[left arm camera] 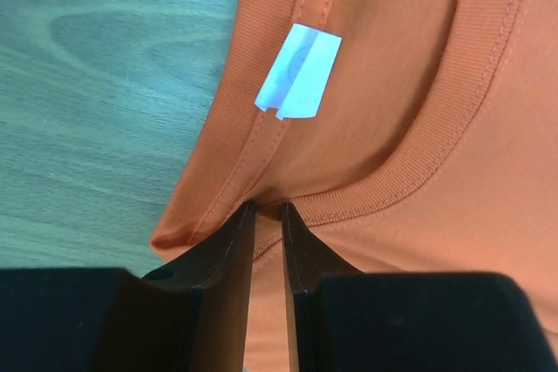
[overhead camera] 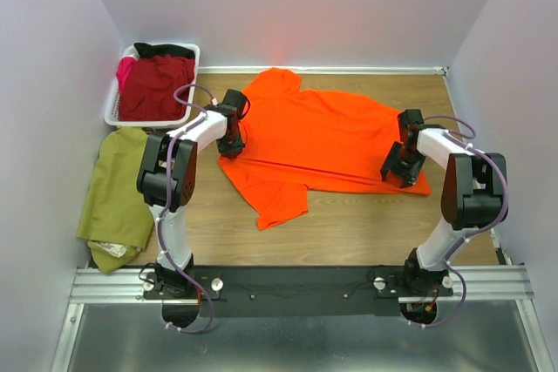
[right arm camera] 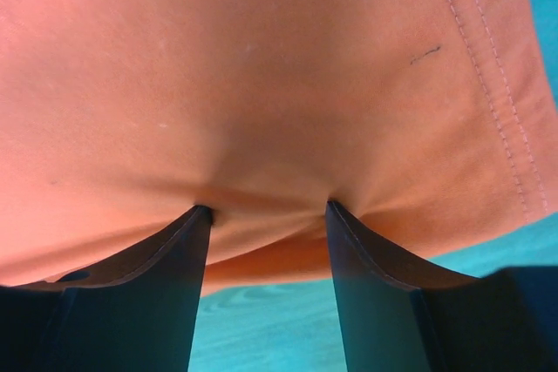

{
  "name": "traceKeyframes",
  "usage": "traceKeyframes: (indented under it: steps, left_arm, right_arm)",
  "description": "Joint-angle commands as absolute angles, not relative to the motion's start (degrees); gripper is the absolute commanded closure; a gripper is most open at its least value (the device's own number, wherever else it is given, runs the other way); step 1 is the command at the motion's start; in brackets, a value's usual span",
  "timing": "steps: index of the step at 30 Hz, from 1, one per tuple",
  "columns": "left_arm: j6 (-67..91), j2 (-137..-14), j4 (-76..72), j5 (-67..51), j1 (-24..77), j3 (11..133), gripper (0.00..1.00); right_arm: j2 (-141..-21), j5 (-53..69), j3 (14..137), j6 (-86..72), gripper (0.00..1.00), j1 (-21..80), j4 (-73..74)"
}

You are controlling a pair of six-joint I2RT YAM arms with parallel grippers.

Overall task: Fold and stack the t-shirts
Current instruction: Flatten out the tshirt

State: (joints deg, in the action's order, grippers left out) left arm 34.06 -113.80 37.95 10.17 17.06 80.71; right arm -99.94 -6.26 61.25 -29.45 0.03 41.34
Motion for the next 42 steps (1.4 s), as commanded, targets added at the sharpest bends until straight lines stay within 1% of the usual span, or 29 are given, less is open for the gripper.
traceKeyframes:
  steps: [1, 5, 10, 12, 17, 20, 23, 31, 38, 42]
  left_arm:
    - [31.03, -113.74, 42.63, 12.83, 15.47, 82.26, 0.74]
    - [28.75, -109.17, 41.22, 12.22, 15.56, 86.38, 0.74]
    - [26.11, -103.63, 42.89, 9.50, 18.27, 87.28, 0.75]
    - [25.23, -101.88, 44.29, 9.41, 20.12, 86.31, 0.75]
    - [24.87, -99.41, 45.27, 8.09, 30.31, 81.14, 0.75]
    - [27.23, -98.26, 43.86, 5.63, 32.69, 76.75, 0.76]
    - [29.08, -96.95, 42.46, 4.04, 33.13, 73.23, 0.79]
    - [31.82, -95.54, 40.70, 2.03, 33.40, 64.87, 0.79]
    - [34.27, -98.61, 41.39, 3.86, 33.40, 59.25, 0.79]
    - [36.56, -99.84, 43.76, 7.11, 32.70, 58.01, 0.79]
  right_arm:
    - [-99.50, -9.75, 59.67, -28.74, 0.38, -0.09, 49.83]
    - [-98.00, -10.02, 63.54, -28.21, 0.38, -0.09, 50.18]
    - [-98.00, -9.67, 66.27, -28.21, 0.38, -0.09, 50.54]
    - [-98.70, -9.93, 66.71, -28.13, 0.38, -0.09, 50.45]
    - [-100.72, -10.81, 68.37, -27.77, 0.38, -0.09, 50.27]
    - [-101.42, -11.07, 68.90, -27.95, 0.38, -0.09, 50.01]
    - [-101.34, -10.64, 68.91, -28.04, 0.38, -0.17, 49.66]
    - [-101.16, -9.67, 67.33, -27.95, 0.38, -0.09, 48.78]
    - [-101.25, -9.40, 66.18, -27.86, 0.39, -0.09, 48.34]
    - [-100.55, -10.63, 65.57, -27.95, 0.39, -0.09, 48.34]
